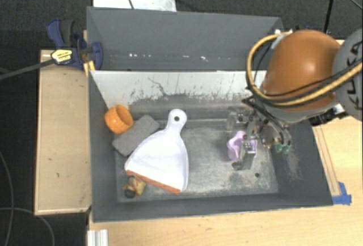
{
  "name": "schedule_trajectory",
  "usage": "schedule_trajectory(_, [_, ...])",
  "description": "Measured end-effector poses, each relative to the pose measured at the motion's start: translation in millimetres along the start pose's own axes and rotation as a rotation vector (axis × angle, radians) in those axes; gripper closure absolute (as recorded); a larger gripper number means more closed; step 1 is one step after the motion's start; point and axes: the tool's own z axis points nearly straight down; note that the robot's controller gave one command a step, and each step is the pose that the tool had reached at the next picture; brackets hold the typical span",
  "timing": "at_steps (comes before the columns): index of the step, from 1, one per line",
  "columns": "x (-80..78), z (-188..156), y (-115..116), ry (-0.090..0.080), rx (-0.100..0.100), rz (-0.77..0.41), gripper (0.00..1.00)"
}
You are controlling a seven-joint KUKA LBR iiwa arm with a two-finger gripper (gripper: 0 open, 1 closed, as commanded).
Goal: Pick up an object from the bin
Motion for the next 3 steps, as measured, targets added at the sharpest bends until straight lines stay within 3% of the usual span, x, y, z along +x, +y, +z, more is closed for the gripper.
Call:
schedule_trajectory(1, [-18.2, 22.3, -24.4, -0.002, 0.000, -0.057, 0.00])
schedule_trajectory(2, [-19.3, 64.1, -40.7, -0.002, 0.001, -0.054, 0.00])
schedule_trajectory(3, [-33.5, 80.4, -53.4, 0.001, 0.001, -0.081, 0.00])
